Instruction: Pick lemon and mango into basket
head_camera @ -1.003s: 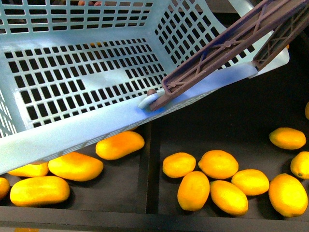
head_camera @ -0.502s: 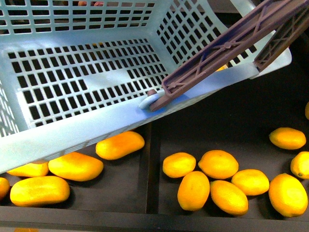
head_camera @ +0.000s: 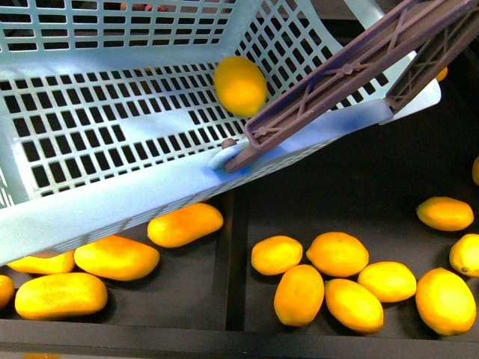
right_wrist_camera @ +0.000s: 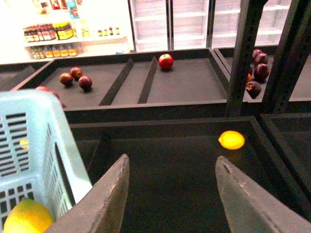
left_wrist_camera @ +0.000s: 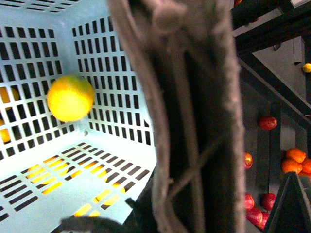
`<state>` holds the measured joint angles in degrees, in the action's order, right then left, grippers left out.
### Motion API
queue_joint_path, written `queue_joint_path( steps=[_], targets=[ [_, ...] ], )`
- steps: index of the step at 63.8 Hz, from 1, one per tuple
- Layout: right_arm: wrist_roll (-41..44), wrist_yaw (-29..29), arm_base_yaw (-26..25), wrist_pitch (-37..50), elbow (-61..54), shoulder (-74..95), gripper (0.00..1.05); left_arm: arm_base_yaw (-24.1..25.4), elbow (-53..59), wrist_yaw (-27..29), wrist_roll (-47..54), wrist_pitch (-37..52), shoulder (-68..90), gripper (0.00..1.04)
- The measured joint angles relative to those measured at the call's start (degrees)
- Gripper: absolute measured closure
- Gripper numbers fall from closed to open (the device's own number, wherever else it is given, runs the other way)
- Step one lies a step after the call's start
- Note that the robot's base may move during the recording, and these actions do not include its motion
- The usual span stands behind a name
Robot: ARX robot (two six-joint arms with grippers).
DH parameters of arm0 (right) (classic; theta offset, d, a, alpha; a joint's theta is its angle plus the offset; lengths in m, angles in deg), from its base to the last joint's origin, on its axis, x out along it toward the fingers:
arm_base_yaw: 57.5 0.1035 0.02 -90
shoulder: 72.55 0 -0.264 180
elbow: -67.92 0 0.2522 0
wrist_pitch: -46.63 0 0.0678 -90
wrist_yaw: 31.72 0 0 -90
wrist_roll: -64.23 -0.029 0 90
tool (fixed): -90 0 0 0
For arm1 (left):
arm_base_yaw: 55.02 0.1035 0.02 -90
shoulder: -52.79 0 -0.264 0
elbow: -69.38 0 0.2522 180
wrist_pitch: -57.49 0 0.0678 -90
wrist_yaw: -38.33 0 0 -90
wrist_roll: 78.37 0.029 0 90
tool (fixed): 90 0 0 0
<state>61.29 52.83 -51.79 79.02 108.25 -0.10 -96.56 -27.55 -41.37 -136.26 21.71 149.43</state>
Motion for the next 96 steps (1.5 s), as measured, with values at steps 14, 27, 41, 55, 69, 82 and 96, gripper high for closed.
queue_joint_path(
  steps=[14, 27, 41, 55, 69, 82, 96],
  targets=[
    [2.1, 1.5, -1.6, 1.3, -9.3, -7.0, 0.93, 0.0, 0.0, -0.1, -0.1, 0.0, 0.0, 0.99],
    [2.6, 5.1, -5.4, 0.7, -15.1, -13.6, 1.03, 0.0, 0.0, 0.2, 0.0, 0.0, 0.0, 0.99],
    [2.7, 5.5, -5.5, -2.0, -19.3, -20.4, 0.98, 0.0, 0.0, 0.1, 0.1, 0.0, 0.0, 0.99],
    [2.7, 5.5, -5.6, -2.0, -19.6, -21.1, 0.61, 0.0, 0.0, 0.1, 0.1, 0.0, 0.0, 0.99],
    [2.7, 5.4, -5.6, -2.0, -19.6, -21.2, 0.25, 0.0, 0.0, 0.2, 0.0, 0.0, 0.0, 0.99],
    [2.7, 5.3, -5.8, -2.1, -19.6, -21.2, 0.09, -0.7, 0.0, -1.2, -0.1, 0.0, 0.0, 0.99],
    [2.7, 5.3, -5.8, -2.1, -19.6, -21.3, 0.09, -0.4, 0.0, -0.8, -0.2, 0.0, 0.0, 0.99]
  ],
)
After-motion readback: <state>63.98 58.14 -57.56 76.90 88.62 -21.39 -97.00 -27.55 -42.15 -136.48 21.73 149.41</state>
